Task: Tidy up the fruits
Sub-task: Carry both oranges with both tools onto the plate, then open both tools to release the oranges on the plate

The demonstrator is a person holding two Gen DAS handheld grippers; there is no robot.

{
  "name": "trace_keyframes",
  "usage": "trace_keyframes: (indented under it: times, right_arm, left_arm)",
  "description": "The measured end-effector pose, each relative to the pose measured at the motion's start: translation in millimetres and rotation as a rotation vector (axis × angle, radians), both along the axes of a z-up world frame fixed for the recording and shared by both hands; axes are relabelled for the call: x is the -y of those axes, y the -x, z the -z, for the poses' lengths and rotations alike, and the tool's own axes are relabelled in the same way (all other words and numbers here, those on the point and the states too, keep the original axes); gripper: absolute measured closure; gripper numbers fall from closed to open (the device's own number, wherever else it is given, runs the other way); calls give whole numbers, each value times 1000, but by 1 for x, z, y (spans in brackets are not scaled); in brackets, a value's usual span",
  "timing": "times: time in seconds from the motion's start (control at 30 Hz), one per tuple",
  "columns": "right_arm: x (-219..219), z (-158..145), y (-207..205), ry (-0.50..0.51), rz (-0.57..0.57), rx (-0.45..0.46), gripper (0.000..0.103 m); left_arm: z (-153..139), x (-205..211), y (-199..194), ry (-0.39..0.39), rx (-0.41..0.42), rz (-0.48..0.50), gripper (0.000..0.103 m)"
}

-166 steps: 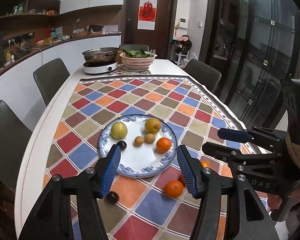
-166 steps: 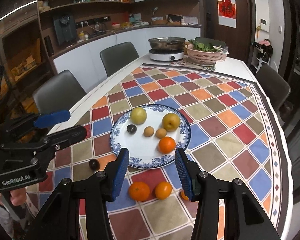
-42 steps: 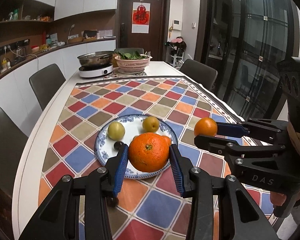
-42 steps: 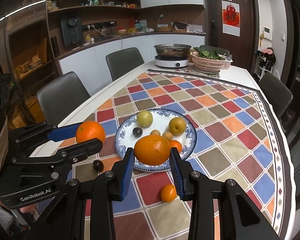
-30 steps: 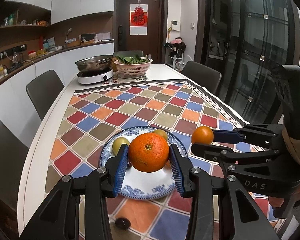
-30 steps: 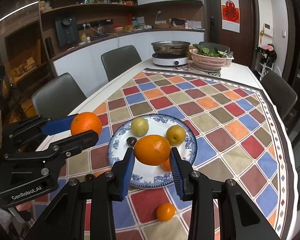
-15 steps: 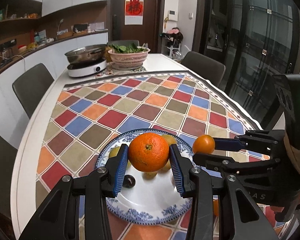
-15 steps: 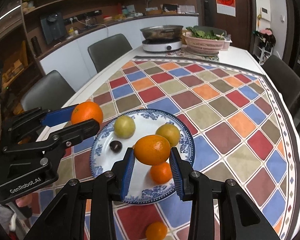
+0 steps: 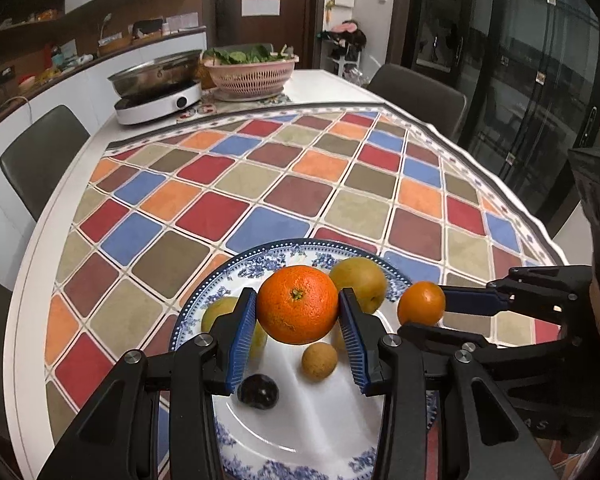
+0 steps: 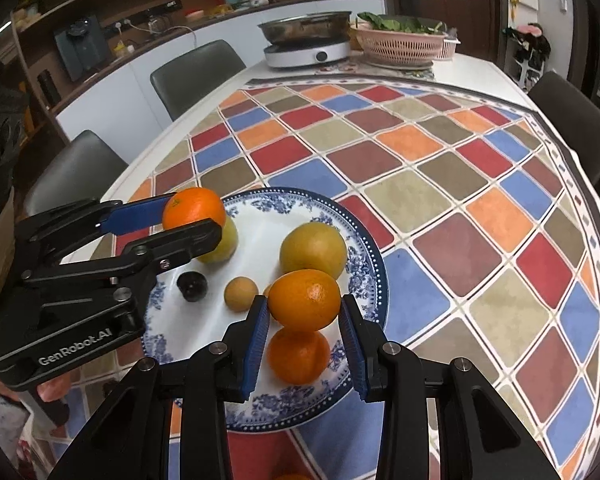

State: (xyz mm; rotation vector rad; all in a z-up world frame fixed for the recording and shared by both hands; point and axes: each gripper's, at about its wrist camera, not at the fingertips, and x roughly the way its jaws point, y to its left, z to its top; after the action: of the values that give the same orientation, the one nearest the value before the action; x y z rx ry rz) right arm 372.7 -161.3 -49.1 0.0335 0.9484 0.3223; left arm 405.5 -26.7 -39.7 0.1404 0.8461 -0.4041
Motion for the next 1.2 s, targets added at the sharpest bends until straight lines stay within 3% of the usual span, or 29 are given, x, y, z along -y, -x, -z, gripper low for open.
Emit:
trace_keyframes:
  times: [0.57, 0.6, 0.67, 0.8, 0.9, 1.2]
  right_arm:
    - [0, 19, -15, 14, -4, -35, 66]
    - [0, 20, -15, 11, -6, -38, 66]
    - [-1, 20, -16, 9, -12, -41, 66]
    - [-1, 22, -16, 10, -14, -39, 65]
    - [-1, 18, -15, 8, -11, -23, 55]
    - [0, 2, 0, 11, -6, 18, 54]
  left_arm:
    - [23, 2, -18, -12, -78, 13, 61]
    - [22, 2, -18, -11, -75, 11, 59]
    - [18, 0, -17, -3, -60, 6, 46]
    - [8, -2, -14, -6, -28, -6, 46]
    - [1, -6, -10, 5, -18, -25, 45]
    - [-22, -16, 16, 9, 15, -79, 45]
